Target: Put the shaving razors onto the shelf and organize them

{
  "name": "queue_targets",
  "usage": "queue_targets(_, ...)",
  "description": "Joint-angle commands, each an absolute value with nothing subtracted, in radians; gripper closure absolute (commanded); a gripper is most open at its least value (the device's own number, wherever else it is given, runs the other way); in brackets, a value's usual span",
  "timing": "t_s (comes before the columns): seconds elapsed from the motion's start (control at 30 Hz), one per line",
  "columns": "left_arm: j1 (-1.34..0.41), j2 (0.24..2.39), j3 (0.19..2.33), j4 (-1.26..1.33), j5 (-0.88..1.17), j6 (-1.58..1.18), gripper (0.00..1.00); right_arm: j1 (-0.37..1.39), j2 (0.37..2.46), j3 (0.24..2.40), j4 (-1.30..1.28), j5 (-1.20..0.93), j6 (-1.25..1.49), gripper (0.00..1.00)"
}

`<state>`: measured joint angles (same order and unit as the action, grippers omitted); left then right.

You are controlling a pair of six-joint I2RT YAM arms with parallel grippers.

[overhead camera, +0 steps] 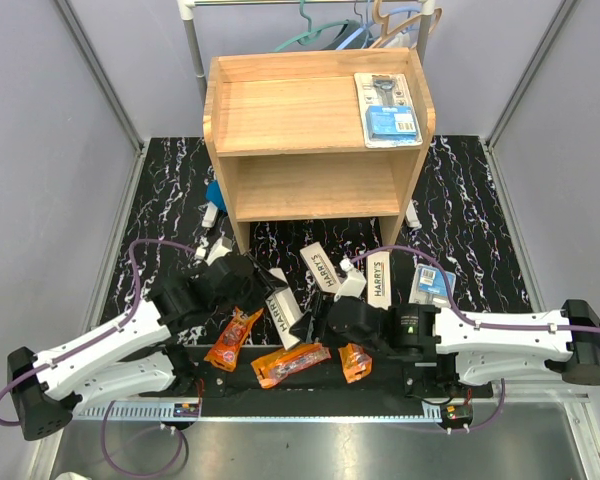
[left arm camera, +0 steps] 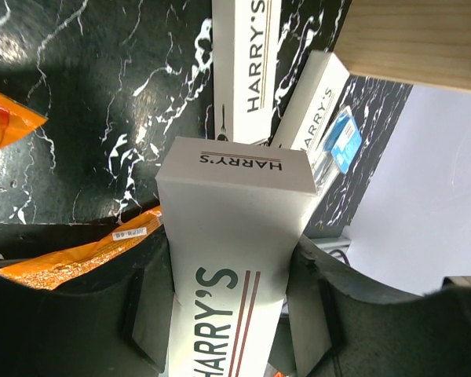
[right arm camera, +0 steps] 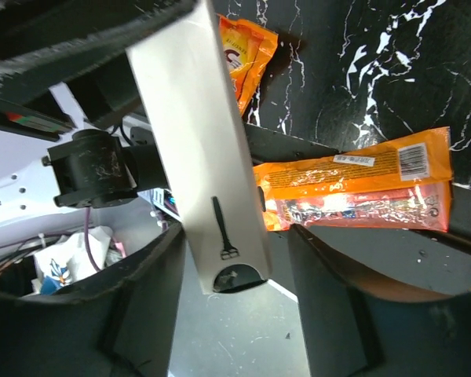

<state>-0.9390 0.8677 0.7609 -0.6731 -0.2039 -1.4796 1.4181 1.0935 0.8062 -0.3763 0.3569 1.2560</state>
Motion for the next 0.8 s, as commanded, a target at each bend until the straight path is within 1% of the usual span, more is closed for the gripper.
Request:
queue_targets(0.0, -0.937, 0.867, 0.749, -0.563, -0.150, -1.500, 1.00, 1.424, 1.077, 0.793, -0.328, 0.416, 1.269, 0.42)
queue_targets(0.07, -0.937, 0.865, 0.749, -0.560, -0.153, -1.500, 1.00, 1.424, 1.078, 0.787, -0.316, 0.407, 1.270, 0.49)
queue_targets(0.33, -0.937, 0.813, 0.738, -0.557, -0.201, -1.522, 1.00, 1.424, 1.104, 0.785, -0.281, 0.359, 1.252, 0.45)
queue_targets(0.47, -0.937, 0.810, 0.736, -0.545, -0.193, -1.519, 1.00, 1.424, 1.115, 0.788, -0.278, 0.354, 1.255, 0.45)
queue_targets(0.53, -0.937, 0.815, 0.735, -0.537, -0.184, -1.519, 1.00, 1.424, 1.118, 0.788, -0.279, 0.356, 1.255, 0.50)
queue_targets(0.6, -0.939, 0.819, 0.732, -0.526, -0.175, -1.519, 1.00, 1.424, 1.120, 0.788, -0.279, 0.354, 1.255, 0.62)
queue_targets(0.63, -0.937, 0.821, 0.732, -0.523, -0.175, -1.517, 1.00, 1.425, 1.120, 0.787, -0.279, 0.353, 1.256, 0.76)
queue_targets(0.7, -0.937, 0.819, 0.732, -0.523, -0.175, -1.513, 1.00, 1.425, 1.114, 0.781, -0.278, 0.354, 1.264, 0.84)
queue_targets(0.77, -0.937, 0.819, 0.732, -0.523, -0.178, -1.511, 1.00, 1.424, 1.103, 0.776, -0.278, 0.359, 1.264, 0.87)
